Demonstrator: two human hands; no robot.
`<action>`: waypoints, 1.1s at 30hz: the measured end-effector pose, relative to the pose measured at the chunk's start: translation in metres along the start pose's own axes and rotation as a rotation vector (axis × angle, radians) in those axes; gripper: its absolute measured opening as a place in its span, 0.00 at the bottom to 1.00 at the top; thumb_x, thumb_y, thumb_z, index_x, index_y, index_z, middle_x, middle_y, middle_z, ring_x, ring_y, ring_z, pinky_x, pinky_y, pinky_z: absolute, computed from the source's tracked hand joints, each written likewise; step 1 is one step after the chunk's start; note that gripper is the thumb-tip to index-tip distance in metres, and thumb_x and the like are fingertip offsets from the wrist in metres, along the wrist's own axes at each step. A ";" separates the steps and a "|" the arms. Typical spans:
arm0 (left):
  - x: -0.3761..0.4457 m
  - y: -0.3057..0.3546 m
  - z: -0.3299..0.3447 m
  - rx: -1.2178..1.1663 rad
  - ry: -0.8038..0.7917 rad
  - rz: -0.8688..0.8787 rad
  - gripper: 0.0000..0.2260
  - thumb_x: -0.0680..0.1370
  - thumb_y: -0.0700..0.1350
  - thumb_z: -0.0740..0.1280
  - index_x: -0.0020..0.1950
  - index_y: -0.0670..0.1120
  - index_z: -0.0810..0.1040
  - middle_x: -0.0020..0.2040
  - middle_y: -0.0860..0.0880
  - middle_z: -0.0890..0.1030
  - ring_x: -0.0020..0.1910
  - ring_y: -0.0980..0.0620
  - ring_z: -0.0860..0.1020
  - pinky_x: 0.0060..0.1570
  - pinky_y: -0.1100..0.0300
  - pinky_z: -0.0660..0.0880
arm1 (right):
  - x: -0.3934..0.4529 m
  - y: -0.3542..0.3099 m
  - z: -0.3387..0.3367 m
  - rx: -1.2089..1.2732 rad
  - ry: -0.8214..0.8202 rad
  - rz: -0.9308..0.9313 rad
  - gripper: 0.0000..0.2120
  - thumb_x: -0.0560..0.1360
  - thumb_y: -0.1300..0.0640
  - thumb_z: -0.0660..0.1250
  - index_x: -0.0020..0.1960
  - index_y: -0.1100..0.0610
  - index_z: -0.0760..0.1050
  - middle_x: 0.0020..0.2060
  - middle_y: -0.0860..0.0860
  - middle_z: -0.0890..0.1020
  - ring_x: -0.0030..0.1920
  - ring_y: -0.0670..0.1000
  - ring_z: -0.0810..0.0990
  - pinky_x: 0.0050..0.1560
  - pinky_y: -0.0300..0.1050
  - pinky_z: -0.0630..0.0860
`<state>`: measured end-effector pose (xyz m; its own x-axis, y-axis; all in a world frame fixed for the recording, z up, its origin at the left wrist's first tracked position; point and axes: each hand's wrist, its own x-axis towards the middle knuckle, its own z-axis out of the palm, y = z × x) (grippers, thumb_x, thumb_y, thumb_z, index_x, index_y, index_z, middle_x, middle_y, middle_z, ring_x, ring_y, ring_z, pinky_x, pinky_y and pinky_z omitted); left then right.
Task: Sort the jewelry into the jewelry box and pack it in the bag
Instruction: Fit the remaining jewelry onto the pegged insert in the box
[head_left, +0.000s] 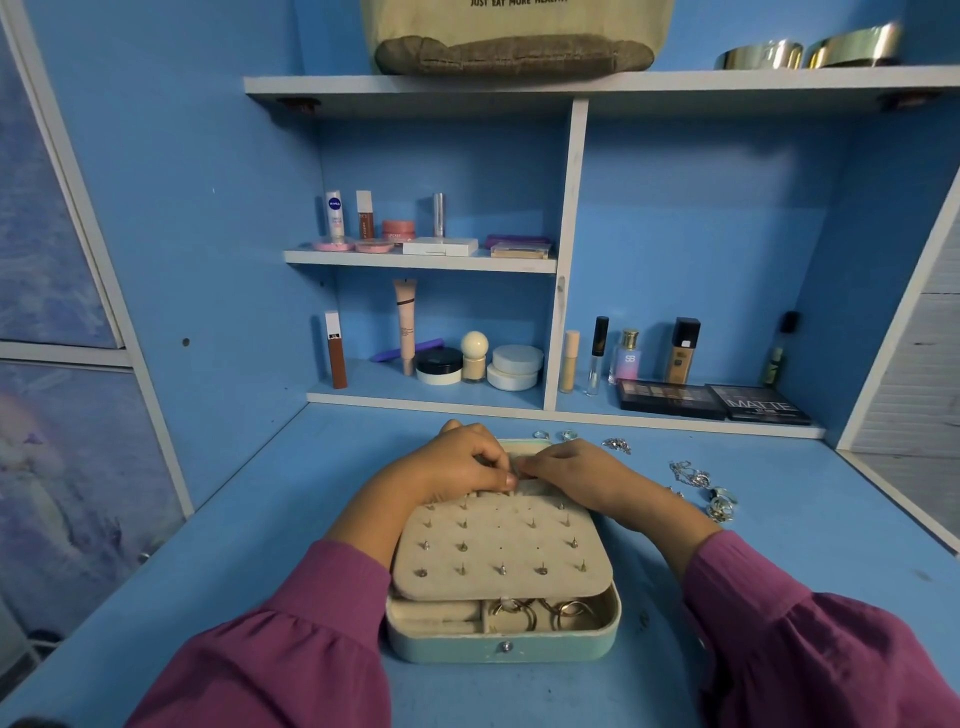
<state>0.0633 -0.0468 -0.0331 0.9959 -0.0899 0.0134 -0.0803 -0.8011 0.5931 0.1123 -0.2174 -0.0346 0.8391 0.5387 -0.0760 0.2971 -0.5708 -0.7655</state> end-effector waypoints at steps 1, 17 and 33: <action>0.000 0.000 0.000 -0.002 0.000 0.001 0.06 0.74 0.48 0.71 0.38 0.56 0.79 0.54 0.51 0.74 0.60 0.52 0.65 0.63 0.57 0.63 | 0.001 0.001 0.000 -0.018 -0.002 0.007 0.24 0.76 0.43 0.63 0.52 0.65 0.79 0.52 0.62 0.81 0.47 0.54 0.80 0.52 0.49 0.75; 0.001 -0.003 0.002 -0.036 0.049 -0.035 0.08 0.72 0.47 0.74 0.36 0.55 0.78 0.53 0.51 0.75 0.56 0.55 0.66 0.57 0.61 0.62 | -0.001 0.000 0.000 -0.095 -0.014 -0.047 0.23 0.78 0.44 0.61 0.53 0.65 0.79 0.48 0.62 0.81 0.52 0.59 0.79 0.52 0.50 0.74; 0.005 -0.004 0.004 -0.038 0.146 -0.057 0.08 0.76 0.40 0.68 0.48 0.53 0.81 0.52 0.52 0.74 0.60 0.53 0.64 0.61 0.61 0.62 | -0.002 0.001 -0.007 -0.118 0.047 -0.129 0.17 0.81 0.57 0.54 0.54 0.59 0.81 0.52 0.53 0.79 0.50 0.50 0.75 0.47 0.37 0.71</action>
<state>0.0682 -0.0463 -0.0385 0.9946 0.0439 0.0944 -0.0251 -0.7789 0.6266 0.1144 -0.2231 -0.0303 0.8099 0.5844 0.0504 0.4533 -0.5690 -0.6861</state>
